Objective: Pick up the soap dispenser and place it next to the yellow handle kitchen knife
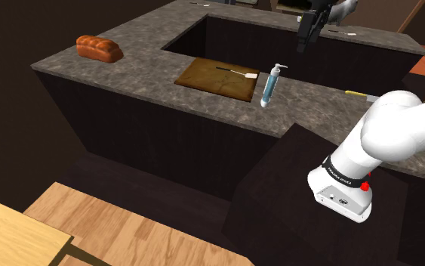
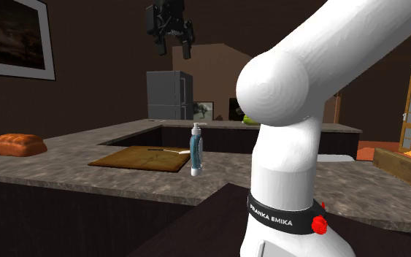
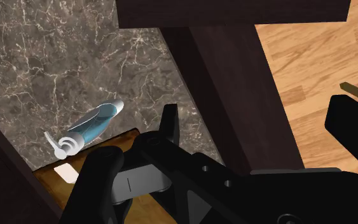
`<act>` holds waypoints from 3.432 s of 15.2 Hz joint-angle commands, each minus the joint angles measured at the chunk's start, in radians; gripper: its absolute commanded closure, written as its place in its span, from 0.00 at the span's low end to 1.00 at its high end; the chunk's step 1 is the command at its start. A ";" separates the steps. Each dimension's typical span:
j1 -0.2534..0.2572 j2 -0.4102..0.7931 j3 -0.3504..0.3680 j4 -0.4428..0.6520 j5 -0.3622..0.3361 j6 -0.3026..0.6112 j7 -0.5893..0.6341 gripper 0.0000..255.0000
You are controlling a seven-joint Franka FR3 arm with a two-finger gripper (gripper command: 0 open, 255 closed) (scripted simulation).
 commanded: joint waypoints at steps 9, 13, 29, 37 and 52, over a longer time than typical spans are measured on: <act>-0.047 0.160 -0.134 -0.030 -0.090 0.189 -0.124 0.00; -0.068 0.267 -0.198 -0.015 -0.119 0.282 -0.185 0.00; -0.137 0.825 -0.403 0.245 -0.044 0.572 -0.469 0.00; -0.174 0.970 -0.414 0.290 0.014 0.662 -0.535 0.00; -0.178 0.987 -0.413 0.272 0.020 0.695 -0.540 1.00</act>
